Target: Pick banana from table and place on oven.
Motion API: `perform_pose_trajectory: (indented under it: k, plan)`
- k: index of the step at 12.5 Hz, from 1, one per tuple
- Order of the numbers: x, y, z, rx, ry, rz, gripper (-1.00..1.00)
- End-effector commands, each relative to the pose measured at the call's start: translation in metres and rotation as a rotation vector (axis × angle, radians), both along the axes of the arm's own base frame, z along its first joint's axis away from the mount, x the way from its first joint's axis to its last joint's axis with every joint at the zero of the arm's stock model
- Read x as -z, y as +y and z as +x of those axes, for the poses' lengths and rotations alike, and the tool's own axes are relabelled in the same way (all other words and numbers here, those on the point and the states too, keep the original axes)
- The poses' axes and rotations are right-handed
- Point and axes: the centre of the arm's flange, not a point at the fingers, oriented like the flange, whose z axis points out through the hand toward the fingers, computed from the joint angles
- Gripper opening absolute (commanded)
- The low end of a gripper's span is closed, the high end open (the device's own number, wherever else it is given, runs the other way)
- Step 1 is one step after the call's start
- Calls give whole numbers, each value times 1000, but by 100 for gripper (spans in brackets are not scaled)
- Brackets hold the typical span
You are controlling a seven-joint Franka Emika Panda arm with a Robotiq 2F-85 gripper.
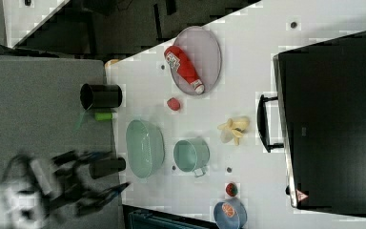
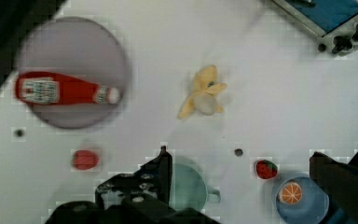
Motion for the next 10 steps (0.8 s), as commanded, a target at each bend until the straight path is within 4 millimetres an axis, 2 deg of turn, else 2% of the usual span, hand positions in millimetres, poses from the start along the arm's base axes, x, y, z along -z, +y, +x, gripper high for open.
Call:
perform_pose_trajectory:
  k: [1, 3, 6, 10]
  plan:
    - [104, -7, 36, 45, 103, 9, 100]
    - [155, -7, 51, 45, 104, 7, 100]
    - [228, -10, 64, 48, 110, 5, 100]
    - [309, -19, 69, 62, 122, 1, 100]
